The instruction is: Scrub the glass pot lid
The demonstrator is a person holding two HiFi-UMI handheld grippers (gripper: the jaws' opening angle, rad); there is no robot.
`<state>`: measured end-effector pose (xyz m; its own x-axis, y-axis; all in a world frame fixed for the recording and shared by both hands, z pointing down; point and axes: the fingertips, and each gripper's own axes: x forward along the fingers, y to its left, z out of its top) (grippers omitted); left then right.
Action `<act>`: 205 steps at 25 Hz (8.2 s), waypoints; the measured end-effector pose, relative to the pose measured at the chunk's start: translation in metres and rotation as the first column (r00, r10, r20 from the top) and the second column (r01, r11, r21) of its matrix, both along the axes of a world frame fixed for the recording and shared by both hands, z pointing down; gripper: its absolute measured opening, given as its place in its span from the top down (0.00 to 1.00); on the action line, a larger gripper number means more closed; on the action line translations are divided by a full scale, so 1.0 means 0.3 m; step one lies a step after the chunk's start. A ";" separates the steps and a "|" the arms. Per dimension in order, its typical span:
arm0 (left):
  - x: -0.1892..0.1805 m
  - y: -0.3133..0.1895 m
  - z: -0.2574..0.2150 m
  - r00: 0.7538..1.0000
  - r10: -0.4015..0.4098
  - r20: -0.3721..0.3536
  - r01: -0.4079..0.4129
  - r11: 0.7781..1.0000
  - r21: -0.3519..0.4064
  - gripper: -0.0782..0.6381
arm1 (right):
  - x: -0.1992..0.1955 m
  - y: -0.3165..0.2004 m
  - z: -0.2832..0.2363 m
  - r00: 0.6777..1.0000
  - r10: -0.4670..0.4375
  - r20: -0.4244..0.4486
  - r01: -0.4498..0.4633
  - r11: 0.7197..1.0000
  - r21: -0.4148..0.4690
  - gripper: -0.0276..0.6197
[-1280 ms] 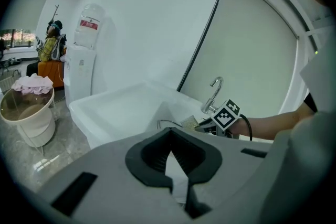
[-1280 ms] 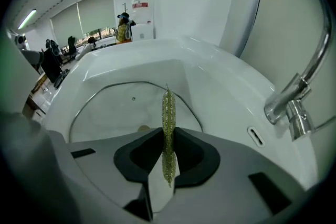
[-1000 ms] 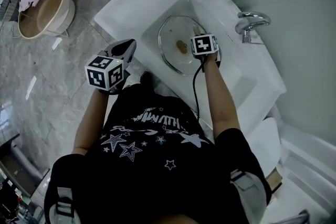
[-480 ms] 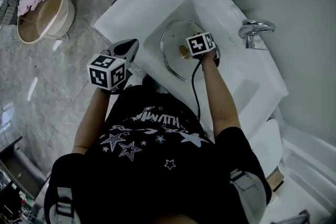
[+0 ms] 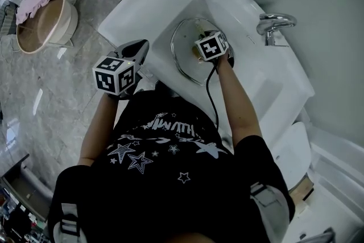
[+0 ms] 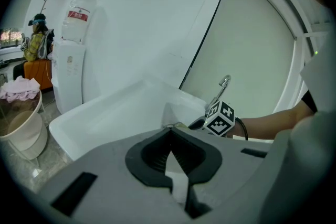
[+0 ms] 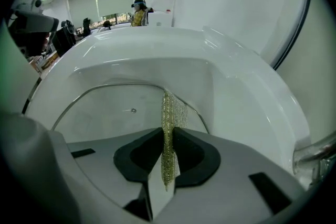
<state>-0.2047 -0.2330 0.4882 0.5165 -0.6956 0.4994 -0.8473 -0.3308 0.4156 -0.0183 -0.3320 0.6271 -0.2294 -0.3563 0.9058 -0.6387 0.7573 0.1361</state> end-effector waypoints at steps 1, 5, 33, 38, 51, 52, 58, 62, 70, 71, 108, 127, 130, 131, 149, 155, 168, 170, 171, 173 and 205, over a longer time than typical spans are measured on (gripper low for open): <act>0.004 -0.002 0.000 1.000 0.006 0.001 -0.006 1.000 0.001 0.88 | -0.014 0.015 -0.001 1.000 -0.020 0.014 0.021 1.000 -0.008 0.86; 0.029 -0.017 0.001 1.000 0.020 0.008 -0.020 1.000 0.007 0.88 | -0.071 0.046 -0.019 0.989 -0.121 0.084 0.122 0.992 -0.012 0.86; 0.137 0.047 0.010 0.998 0.065 0.021 -0.064 0.998 -0.014 0.88 | -0.121 0.469 -0.142 0.842 -0.416 0.344 0.467 0.881 -0.078 0.85; 0.156 0.061 0.007 0.997 0.076 0.019 -0.076 0.997 -0.018 0.88 | -0.089 0.543 -0.159 0.826 -0.427 0.368 0.496 0.860 -0.116 0.84; 0.202 0.026 0.009 0.994 0.113 0.009 -0.112 0.993 -0.025 0.88 | -0.010 0.523 -0.196 0.835 -0.369 0.408 0.448 0.887 -0.114 0.84; 0.201 0.019 0.010 0.994 0.113 0.008 -0.113 0.993 -0.026 0.88 | 0.002 0.499 -0.198 0.844 -0.352 0.405 0.427 0.897 -0.110 0.85; 0.202 -0.040 0.035 0.993 0.120 -0.002 -0.120 0.992 -0.036 0.88 | 0.123 0.286 -0.151 0.942 -0.179 0.284 0.201 0.978 -0.051 0.85; 0.196 -0.074 0.047 0.990 0.137 -0.007 -0.138 0.989 -0.049 0.88 | 0.171 0.167 -0.114 0.985 -0.123 0.117 0.122 0.992 0.016 0.85; 0.193 -0.128 0.068 0.987 0.160 -0.022 -0.161 0.984 -0.076 0.88 | 0.204 0.008 -0.021 0.997 -0.065 -0.031 0.067 0.996 0.061 0.86; 0.194 -0.132 0.072 0.986 0.163 -0.022 -0.164 0.983 -0.079 0.88 | 0.209 -0.004 -0.010 0.997 -0.059 -0.040 0.062 0.996 0.065 0.86; 0.247 -0.096 0.081 0.973 0.230 -0.035 -0.232 0.968 -0.092 0.88 | 0.046 0.340 -0.036 0.962 -0.095 0.256 0.149 0.968 -0.200 0.86; 0.267 -0.053 0.073 0.974 0.222 -0.036 -0.225 0.970 -0.089 0.88 | -0.031 0.533 -0.144 0.899 -0.082 0.431 0.253 0.900 -0.356 0.85; 0.274 -0.051 0.072 0.974 0.222 -0.036 -0.225 0.970 -0.088 0.88 | -0.038 0.555 -0.165 0.878 -0.060 0.475 0.267 0.884 -0.383 0.85; 0.277 -0.050 0.073 0.974 0.223 -0.035 -0.225 0.970 -0.088 0.88 | -0.039 0.561 -0.172 0.870 -0.048 0.491 0.271 0.879 -0.393 0.85; 0.268 -0.056 0.077 0.977 0.212 -0.026 -0.213 0.973 -0.093 0.88 | 0.158 0.275 -0.196 0.948 -0.080 0.308 0.094 0.995 -0.033 0.86; 0.261 -0.071 0.085 0.976 0.216 -0.030 -0.218 0.971 -0.104 0.88 | 0.182 0.146 -0.088 0.970 -0.242 0.019 0.237 0.961 0.143 0.86; 0.226 -0.095 0.121 0.980 0.200 -0.025 -0.201 0.970 -0.137 0.88 | 0.206 0.022 0.079 0.958 -0.280 -0.066 0.287 0.933 0.215 0.86; 0.217 -0.094 0.121 0.979 0.200 -0.025 -0.202 0.969 -0.139 0.88 | 0.217 0.024 0.093 0.963 -0.262 -0.060 0.268 0.941 0.205 0.86; 0.214 -0.092 0.121 0.979 0.200 -0.026 -0.202 0.969 -0.140 0.88 | 0.217 0.029 0.096 0.966 -0.254 -0.051 0.259 0.945 0.198 0.86; 0.212 -0.088 0.121 0.979 0.202 -0.026 -0.203 0.969 -0.142 0.88 | 0.215 0.041 0.101 0.969 -0.243 -0.047 0.247 0.952 0.182 0.86; 0.299 -0.003 0.089 0.973 0.231 -0.025 -0.232 0.967 -0.110 0.88 | 0.262 0.373 0.026 0.967 0.205 0.150 -0.177 0.968 -0.179 0.85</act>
